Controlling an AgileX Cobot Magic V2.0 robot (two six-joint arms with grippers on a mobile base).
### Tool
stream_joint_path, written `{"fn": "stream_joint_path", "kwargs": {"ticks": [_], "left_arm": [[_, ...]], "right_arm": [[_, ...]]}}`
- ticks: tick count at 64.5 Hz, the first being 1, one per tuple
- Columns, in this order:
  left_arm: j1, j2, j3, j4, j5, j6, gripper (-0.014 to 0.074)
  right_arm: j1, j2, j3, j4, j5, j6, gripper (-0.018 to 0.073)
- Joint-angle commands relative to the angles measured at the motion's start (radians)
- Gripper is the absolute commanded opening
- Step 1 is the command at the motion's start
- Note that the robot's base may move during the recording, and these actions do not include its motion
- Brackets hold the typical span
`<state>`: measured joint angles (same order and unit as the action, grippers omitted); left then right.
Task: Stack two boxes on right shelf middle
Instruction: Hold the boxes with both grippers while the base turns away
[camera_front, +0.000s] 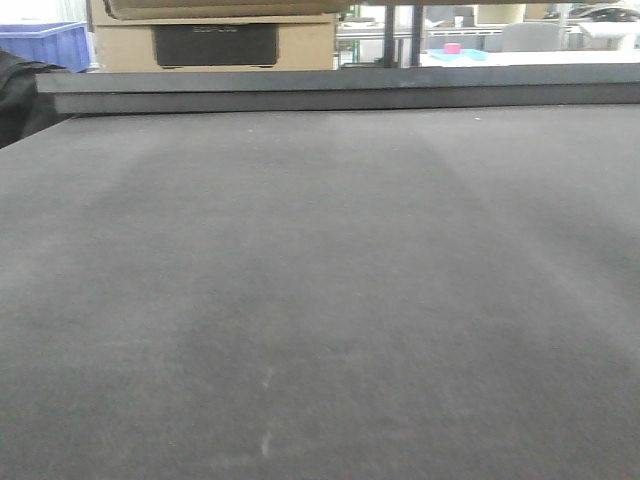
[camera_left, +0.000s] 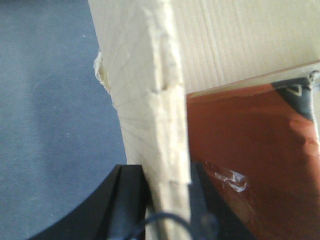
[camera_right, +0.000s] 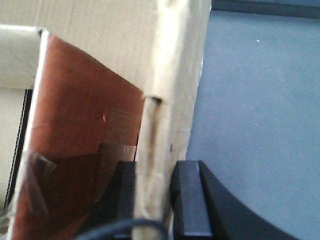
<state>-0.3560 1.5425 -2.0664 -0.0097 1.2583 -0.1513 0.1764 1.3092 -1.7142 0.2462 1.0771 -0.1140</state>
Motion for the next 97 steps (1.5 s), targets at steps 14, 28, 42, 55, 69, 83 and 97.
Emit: {"fn": "stream_joint_path", "kwargs": {"ticks": [14, 28, 42, 55, 69, 83, 97], "left_arm": [[0.001, -0.020, -0.014, -0.029, -0.037, 0.011, -0.0111], [0.001, -0.020, -0.014, -0.029, -0.037, 0.011, -0.0111], [0.001, -0.020, -0.014, -0.029, -0.037, 0.011, -0.0111], [0.001, -0.020, -0.014, -0.029, -0.037, 0.011, -0.0111], [0.001, -0.020, -0.014, -0.029, -0.037, 0.011, -0.0111], [0.001, -0.020, -0.014, -0.029, -0.037, 0.011, -0.0111], [0.001, -0.020, -0.014, -0.029, -0.037, 0.011, -0.0111]], "right_arm": [[-0.006, -0.005, -0.010, -0.023, -0.053, -0.008, -0.0155], [-0.006, -0.005, -0.010, -0.023, -0.053, -0.008, -0.0155], [-0.006, -0.005, -0.010, -0.023, -0.053, -0.008, -0.0155], [-0.006, -0.005, -0.010, -0.023, -0.053, -0.008, -0.0155], [-0.006, -0.005, -0.010, -0.023, -0.053, -0.008, -0.0155], [-0.006, -0.005, -0.010, -0.023, -0.053, -0.008, -0.0155], [-0.006, -0.005, -0.010, -0.023, -0.053, -0.008, -0.0155]]}}
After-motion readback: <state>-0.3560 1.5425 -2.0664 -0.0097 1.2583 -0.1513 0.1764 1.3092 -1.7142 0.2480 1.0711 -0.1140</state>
